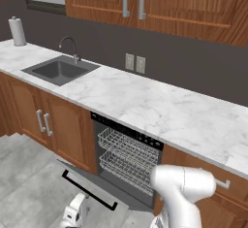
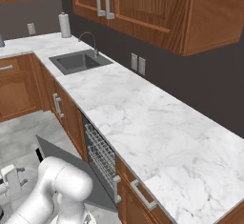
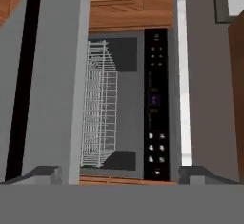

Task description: Open the dishwasher door and pull out the top rack.

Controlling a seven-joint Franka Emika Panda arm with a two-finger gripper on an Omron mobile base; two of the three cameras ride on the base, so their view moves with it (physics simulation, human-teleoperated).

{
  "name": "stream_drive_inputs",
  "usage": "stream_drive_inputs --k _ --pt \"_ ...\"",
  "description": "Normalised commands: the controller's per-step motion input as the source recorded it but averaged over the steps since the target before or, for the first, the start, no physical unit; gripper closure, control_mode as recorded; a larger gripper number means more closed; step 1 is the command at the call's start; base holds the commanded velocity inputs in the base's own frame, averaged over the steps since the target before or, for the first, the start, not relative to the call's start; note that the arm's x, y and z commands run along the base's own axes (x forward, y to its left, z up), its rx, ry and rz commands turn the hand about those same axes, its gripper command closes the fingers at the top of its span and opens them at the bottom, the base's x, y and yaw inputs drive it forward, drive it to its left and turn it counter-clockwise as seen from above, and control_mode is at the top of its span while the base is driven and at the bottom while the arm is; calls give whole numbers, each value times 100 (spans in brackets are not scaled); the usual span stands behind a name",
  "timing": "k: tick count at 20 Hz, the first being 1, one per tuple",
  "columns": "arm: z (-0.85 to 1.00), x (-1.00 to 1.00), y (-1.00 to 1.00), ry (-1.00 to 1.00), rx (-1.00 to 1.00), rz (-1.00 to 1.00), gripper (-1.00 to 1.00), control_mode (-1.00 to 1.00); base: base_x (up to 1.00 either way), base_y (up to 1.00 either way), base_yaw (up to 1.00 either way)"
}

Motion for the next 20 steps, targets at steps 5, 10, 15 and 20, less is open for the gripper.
stream_drive_inputs --k 5,10,15,20 --pt "100 -39 -2 -9 0 -10 -100 -100 0 0 0" --pt "100 -22 -10 0 7 -12 -100 -100 0 0 0" --pt "100 -3 -29 3 16 -16 -100 -100 0 0 0" --pt "100 4 -44 9 18 -17 -100 -100 0 0 0"
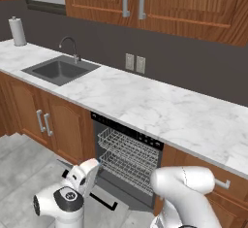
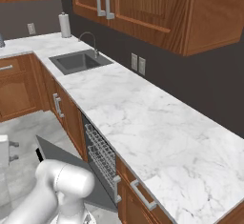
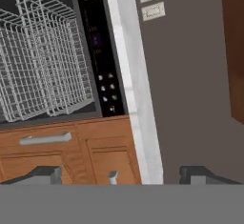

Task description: Open the dishwasher door and pull out the top rack.

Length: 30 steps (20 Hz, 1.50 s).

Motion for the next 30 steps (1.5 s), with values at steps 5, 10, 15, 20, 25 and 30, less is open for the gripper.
stream_drive_inputs --k 5,10,15,20,25,30 --pt "83 29 -53 9 10 -17 -100 -100 0 0 0" --pt "45 47 -64 1 1 -15 -100 -100 0 0 0" --pt "6 23 -51 0 0 -9 -100 -100 0 0 0" --pt "-11 6 -36 0 0 -5 -100 -100 0 0 0" --pt "-20 0 -40 1 0 0 -100 -100 0 0 0" --pt "-28 0 -29 0 0 0 -100 -100 0 0 0"
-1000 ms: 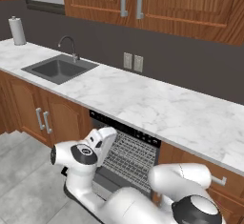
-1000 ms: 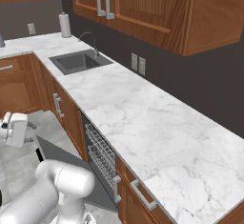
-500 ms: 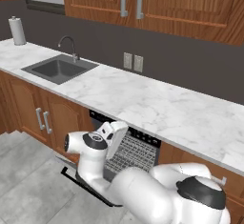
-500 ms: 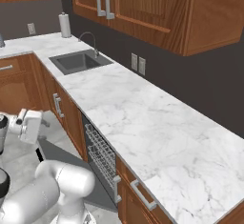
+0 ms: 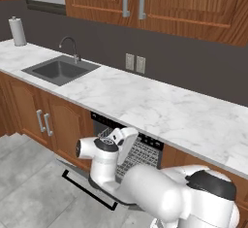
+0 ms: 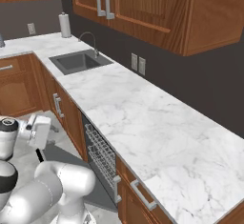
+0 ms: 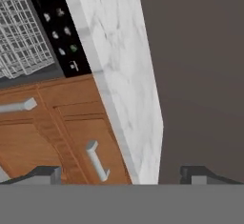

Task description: Open the dishwasher door and pull out the top rack.

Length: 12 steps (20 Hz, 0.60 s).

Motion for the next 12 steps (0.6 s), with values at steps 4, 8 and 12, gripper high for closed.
stream_drive_inputs --k 4,8,12 --pt "-41 13 -38 6 5 0 -100 -100 0 0 0" --pt "-45 21 -29 7 11 0 -100 -100 0 0 0" --pt "-45 30 -25 8 12 1 -100 -100 0 0 0"
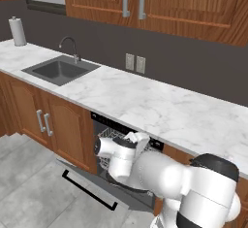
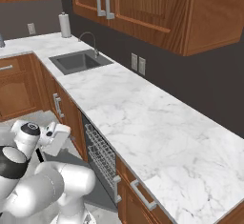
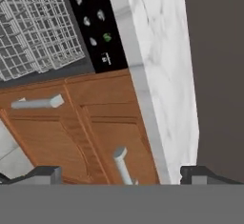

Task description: Open the dishwasher door and pull out the top rack.

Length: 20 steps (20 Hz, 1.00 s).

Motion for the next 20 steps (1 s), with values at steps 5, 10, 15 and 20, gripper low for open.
stream_drive_inputs --k 5,10,15,20 --pt "-51 22 -2 5 6 9 -100 -100 0 0 0" --pt "-47 25 0 0 3 17 -100 -100 0 0 0" --pt "-36 35 0 0 2 17 -100 -100 0 0 0" --pt "-38 38 0 0 1 13 -100 -100 0 0 0"
